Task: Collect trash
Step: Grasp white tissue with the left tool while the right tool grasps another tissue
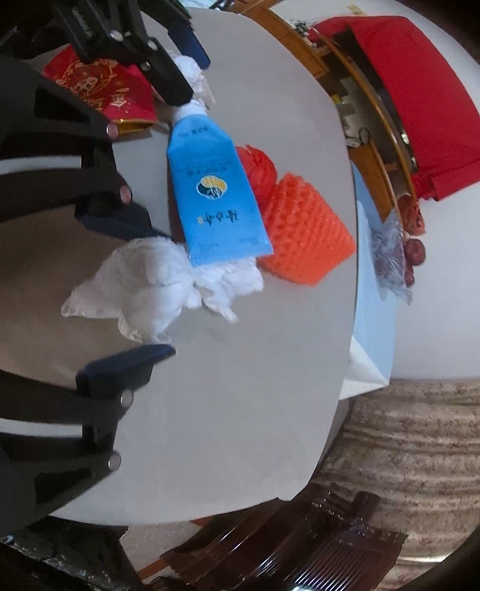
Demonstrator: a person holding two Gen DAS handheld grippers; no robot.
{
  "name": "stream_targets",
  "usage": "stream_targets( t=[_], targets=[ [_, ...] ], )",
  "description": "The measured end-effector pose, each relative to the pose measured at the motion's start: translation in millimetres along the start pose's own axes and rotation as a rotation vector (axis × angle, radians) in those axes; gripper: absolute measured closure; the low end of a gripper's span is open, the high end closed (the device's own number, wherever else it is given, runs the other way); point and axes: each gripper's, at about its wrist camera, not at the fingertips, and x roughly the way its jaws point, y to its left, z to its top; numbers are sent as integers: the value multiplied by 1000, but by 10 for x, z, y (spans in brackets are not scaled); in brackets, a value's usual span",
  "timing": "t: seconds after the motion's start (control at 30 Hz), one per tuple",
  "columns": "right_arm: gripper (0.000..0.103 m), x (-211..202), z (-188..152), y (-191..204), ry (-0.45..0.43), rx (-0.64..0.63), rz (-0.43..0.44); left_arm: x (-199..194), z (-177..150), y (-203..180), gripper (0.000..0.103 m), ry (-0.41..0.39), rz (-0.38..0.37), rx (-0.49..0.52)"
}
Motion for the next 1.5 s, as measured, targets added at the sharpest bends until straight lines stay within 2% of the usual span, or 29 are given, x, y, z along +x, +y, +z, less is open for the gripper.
stream_targets(
  t=[0.03, 0.1, 0.2, 0.47, 0.8, 1.13, 1.5],
  targets=[
    [65, -1, -1, 13, -1, -7, 12, 14, -1, 3, 35, 6, -8, -4],
    [78, -10, -7, 31, -4, -15, 32, 38, 1, 21, 46, 17, -22, -16],
    [85, -44, -16, 20, -16, -8, 46, 56, -11, 55, 55, 28, -40, -33],
    [86, -246, -9, -119, -84, 50, -19, -24, 9, 34, 66, -2, -45, -27],
    [85, -660, 56, -217, -173, 63, 6, -366, 170, -38, 70, -93, -52, -15],
    [86, -1133, 69, -254, -249, 55, 37, -782, 218, -346, 71, -157, -110, 19],
    [86, -1638, -105, -504, -298, 80, 3, -1081, 214, -835, 71, -188, -185, 61]
  ],
)
